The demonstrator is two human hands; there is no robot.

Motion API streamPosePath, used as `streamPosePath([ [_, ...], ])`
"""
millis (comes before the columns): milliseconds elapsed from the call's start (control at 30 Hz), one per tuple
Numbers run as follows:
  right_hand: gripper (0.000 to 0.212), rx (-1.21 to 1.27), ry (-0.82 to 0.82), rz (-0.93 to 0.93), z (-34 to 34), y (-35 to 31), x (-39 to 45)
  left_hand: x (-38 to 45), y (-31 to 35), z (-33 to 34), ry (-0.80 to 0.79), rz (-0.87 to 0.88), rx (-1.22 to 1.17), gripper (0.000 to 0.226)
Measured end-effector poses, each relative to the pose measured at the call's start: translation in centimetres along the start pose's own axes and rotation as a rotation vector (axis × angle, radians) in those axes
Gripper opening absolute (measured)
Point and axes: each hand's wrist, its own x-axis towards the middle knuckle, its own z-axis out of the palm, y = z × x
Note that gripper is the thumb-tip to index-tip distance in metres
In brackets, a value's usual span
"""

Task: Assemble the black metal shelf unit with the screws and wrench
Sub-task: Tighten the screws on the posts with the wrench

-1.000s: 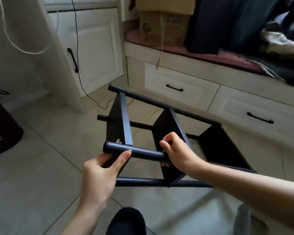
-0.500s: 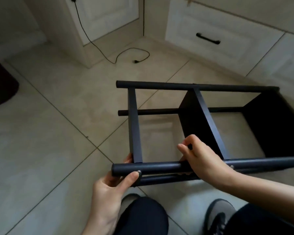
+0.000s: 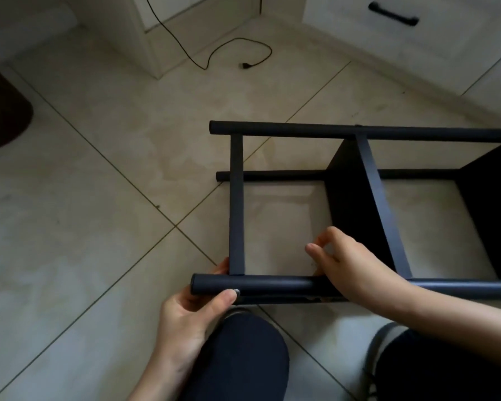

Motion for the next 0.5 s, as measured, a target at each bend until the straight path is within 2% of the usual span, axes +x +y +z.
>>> streamPosePath([
  [67,0.024,0.006,-0.066,-0.014,0.0,-0.1,0.5,0.0,0.4,0.0,-0.014,-0.004,0.009,0.035],
  [233,0.017,0.042,-0.197,-0.036,0.6,-1.5,1.7,0.0,0.9,-0.1,-0.056,0.030,0.087,0.022],
  [333,0.017,0.093,-0.245,-0.109,1.7,-2.6,2.3,0.2,1.3,-0.4,-0.107,0.084,0.167,0.037],
  [400,0.020,0.162,-0.264,-0.114,2.6,-3.7,2.9,0.5,1.6,-0.9,-0.118,0.146,0.268,0.038],
  [500,0.025,0.378,-0.337,0.036,3.9,-5.0,3.7,0.8,2.3,-1.6,-0.131,0.202,0.415,0.043],
])
